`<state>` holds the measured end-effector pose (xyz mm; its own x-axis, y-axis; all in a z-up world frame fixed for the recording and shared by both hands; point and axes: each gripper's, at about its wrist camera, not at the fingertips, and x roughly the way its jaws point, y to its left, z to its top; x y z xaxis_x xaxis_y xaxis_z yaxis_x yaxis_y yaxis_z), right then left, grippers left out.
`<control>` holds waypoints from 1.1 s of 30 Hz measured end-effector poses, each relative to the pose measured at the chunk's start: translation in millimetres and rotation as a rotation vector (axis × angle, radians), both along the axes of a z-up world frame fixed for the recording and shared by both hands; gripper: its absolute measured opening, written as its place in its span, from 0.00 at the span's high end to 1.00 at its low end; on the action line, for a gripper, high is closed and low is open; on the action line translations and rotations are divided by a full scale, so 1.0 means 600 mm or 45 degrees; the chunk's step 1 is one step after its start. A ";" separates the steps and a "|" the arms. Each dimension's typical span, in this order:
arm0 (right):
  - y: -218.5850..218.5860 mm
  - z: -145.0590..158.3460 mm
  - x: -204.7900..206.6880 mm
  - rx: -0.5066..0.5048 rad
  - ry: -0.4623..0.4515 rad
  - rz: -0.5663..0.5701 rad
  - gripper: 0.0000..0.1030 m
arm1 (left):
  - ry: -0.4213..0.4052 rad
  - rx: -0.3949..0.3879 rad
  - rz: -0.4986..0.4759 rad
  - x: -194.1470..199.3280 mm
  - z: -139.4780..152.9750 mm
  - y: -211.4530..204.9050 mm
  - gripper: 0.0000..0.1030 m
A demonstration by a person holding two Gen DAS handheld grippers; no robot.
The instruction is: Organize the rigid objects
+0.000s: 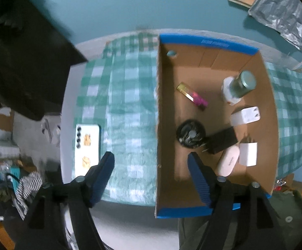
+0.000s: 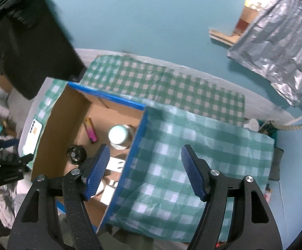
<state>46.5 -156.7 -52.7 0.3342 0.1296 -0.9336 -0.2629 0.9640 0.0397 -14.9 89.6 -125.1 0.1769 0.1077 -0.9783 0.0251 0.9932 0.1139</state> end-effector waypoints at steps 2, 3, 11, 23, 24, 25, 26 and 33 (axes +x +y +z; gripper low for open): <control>-0.011 0.005 -0.003 0.005 -0.011 -0.031 0.31 | -0.038 0.015 -0.021 0.004 0.018 -0.011 0.22; -0.019 0.010 -0.006 0.012 -0.021 -0.056 0.31 | -0.069 0.027 -0.032 0.008 0.033 -0.019 0.22; -0.063 0.033 -0.031 0.025 -0.107 -0.198 0.31 | -0.283 -0.007 -0.031 0.013 0.117 -0.063 0.14; -0.077 0.098 -0.063 -0.032 -0.324 -0.234 0.31 | -0.528 -0.015 -0.083 0.006 0.195 -0.108 0.07; -0.077 0.100 -0.066 -0.036 -0.336 -0.234 0.31 | -0.527 -0.022 -0.086 0.008 0.196 -0.110 0.06; -0.078 0.102 -0.066 -0.038 -0.344 -0.236 0.31 | -0.530 -0.025 -0.086 0.007 0.197 -0.111 0.06; -0.079 0.105 -0.066 -0.040 -0.351 -0.238 0.31 | -0.536 -0.028 -0.084 0.007 0.199 -0.112 0.06; -0.084 0.102 -0.062 -0.045 -0.345 -0.245 0.31 | -0.523 -0.043 -0.079 0.007 0.199 -0.117 0.06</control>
